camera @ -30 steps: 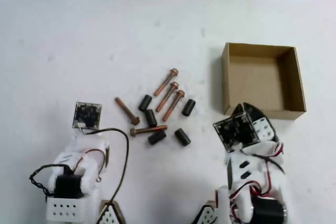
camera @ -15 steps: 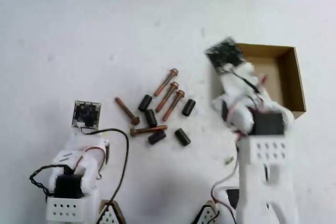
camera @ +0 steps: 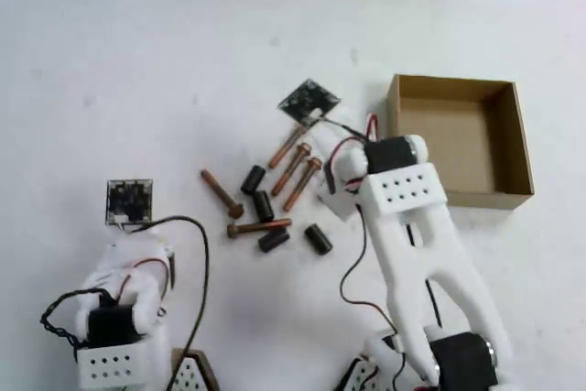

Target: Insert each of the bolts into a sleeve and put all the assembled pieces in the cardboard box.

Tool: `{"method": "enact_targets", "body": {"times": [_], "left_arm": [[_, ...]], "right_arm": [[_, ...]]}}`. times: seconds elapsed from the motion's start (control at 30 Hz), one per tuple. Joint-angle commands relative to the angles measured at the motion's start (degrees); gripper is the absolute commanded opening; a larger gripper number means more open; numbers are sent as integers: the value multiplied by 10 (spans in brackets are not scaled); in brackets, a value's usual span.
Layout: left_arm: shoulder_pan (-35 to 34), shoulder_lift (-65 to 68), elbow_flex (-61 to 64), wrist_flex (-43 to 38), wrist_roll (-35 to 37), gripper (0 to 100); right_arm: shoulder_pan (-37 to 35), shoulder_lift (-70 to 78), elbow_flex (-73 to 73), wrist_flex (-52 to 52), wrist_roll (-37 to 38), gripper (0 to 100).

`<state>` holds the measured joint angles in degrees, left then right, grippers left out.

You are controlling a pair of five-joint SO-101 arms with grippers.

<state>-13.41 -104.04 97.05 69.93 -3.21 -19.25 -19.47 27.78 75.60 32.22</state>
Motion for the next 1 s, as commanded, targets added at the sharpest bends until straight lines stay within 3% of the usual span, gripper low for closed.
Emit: {"method": "enact_targets", "body": {"times": [0.0,0.1,0.23,0.43,0.57,0.97], "left_arm": [[-8,-4,-1,8,-21,24],[-9,-4,-1,7,-20,24],[-9,-5,-1,6,-20,24],[-10,-5,-1,6,-21,24],[-29,-5,-1,6,-20,24],[-44,-5,-1,6,-19,24]], "right_arm": [[-13,7,19,-32,-7,103],[-15,8,48,-44,-7,157],[-26,8,73,-42,-9,159],[-86,14,108,-46,-106,159],[-126,15,120,-53,-133,159],[-129,14,200,-150,-128,159]]}}
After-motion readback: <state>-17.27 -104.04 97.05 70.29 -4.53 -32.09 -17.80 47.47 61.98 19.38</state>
